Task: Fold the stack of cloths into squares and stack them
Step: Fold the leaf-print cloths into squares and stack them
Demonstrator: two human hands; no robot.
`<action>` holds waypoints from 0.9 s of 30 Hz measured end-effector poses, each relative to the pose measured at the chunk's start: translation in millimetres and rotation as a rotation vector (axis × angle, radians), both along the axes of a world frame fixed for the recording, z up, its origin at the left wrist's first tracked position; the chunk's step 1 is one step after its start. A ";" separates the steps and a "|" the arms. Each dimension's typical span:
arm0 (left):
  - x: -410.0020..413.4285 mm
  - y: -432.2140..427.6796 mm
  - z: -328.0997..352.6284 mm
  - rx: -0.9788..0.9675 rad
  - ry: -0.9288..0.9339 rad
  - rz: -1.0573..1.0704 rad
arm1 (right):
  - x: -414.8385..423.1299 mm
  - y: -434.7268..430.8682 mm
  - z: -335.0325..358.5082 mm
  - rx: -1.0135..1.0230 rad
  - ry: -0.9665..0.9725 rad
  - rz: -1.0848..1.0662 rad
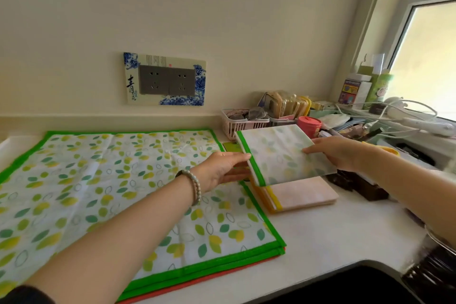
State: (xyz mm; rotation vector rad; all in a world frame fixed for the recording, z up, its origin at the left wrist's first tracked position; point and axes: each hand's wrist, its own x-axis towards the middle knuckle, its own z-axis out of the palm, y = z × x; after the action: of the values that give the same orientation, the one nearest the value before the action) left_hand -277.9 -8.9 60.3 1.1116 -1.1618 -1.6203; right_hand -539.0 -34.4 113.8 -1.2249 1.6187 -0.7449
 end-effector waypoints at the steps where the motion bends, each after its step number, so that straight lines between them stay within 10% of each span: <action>1: -8.2 0.4 -3.5 0.010 -0.023 -0.021 | -8.7 -1.0 -4.6 0.027 0.044 -0.012; 27: -37.7 -8.5 -39.9 0.021 -0.257 0.011 | -31.9 -10.0 -45.2 0.127 0.308 0.055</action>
State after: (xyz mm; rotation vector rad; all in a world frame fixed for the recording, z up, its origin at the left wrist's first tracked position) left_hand -315.7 -17.4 20.4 1.3679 -1.3012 -1.5159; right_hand -570.9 -44.4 68.6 -1.3338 1.8418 -0.4259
